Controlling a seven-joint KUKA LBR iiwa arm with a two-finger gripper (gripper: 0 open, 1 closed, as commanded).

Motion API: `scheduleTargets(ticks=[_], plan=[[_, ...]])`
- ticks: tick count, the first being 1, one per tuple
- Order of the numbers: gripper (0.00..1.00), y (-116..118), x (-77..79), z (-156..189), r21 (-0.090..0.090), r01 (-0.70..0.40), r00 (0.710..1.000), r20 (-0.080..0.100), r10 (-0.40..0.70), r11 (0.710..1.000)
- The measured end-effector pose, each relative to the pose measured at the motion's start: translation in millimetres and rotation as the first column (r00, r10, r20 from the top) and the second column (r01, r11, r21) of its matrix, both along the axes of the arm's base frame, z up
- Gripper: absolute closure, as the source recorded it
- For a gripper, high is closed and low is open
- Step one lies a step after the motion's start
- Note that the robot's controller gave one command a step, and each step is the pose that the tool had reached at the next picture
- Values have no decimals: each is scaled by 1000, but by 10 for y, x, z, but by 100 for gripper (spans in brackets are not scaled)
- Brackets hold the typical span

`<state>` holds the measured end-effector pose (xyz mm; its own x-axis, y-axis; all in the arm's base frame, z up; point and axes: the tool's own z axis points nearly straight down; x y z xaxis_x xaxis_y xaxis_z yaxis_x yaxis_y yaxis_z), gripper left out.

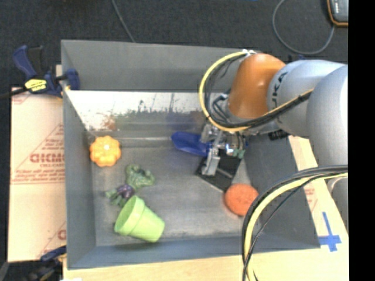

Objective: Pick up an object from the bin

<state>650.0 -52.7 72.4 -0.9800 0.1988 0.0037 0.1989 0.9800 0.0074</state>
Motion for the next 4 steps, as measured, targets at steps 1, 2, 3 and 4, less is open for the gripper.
scheduleTargets(ticks=[1, 2, 3, 4], plan=[[0, 826, -23, -11, -1, 249, 969, 5, -249, 969], [0, 435, -49, -12, -4, 203, 979, -2, -203, 979], [100, 1701, -107, 0, 5, 319, 948, 12, -319, 948], [100, 1698, -106, 1, 5, 318, 948, 12, -318, 948]])
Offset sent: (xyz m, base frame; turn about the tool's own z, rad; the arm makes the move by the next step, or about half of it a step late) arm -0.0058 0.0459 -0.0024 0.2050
